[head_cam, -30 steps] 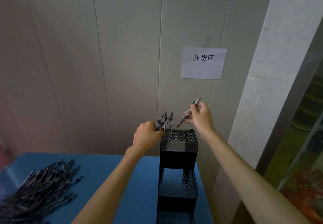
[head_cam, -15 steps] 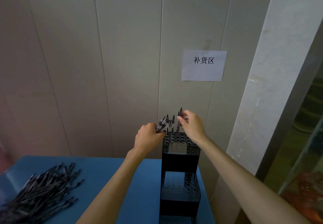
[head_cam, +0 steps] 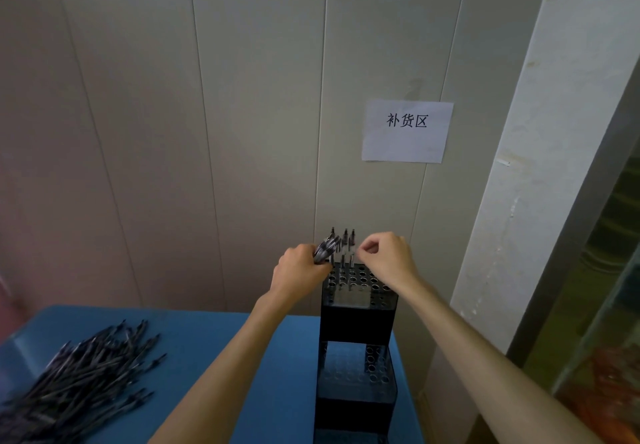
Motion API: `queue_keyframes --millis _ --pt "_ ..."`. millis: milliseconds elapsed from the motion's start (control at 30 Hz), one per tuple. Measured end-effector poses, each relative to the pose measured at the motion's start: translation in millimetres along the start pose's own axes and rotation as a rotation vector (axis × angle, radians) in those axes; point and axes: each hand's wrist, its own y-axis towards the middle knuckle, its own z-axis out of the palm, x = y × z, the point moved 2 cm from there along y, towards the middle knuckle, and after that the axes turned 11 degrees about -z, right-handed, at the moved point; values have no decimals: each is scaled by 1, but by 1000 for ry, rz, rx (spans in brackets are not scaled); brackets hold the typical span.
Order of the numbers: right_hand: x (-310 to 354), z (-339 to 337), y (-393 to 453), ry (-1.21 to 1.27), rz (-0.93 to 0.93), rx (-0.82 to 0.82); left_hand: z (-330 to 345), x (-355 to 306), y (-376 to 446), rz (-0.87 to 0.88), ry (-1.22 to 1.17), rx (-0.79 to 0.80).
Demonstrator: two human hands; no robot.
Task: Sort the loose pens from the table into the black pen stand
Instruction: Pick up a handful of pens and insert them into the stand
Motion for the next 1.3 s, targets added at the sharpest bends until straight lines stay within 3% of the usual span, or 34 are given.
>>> queue_keyframes --millis 167,267,700,933,1100,1300 --pt "19 -11 -9 517 139 158 5 -6 4 9 2 2" --pt "29 -11 -16 566 113 197 9 -11 4 41 -10 -10" --pt "23 -3 -20 812 298 -48 11 -12 5 36 -16 17" --pt "10 -11 -8 1156 372 -302 13 -4 9 33 -17 44" --pt "-10 -26 5 925 275 -465 6 5 13 -10 -17 5" --pt "-14 -27 16 452 2 -390 6 5 15 0 -14 -1"
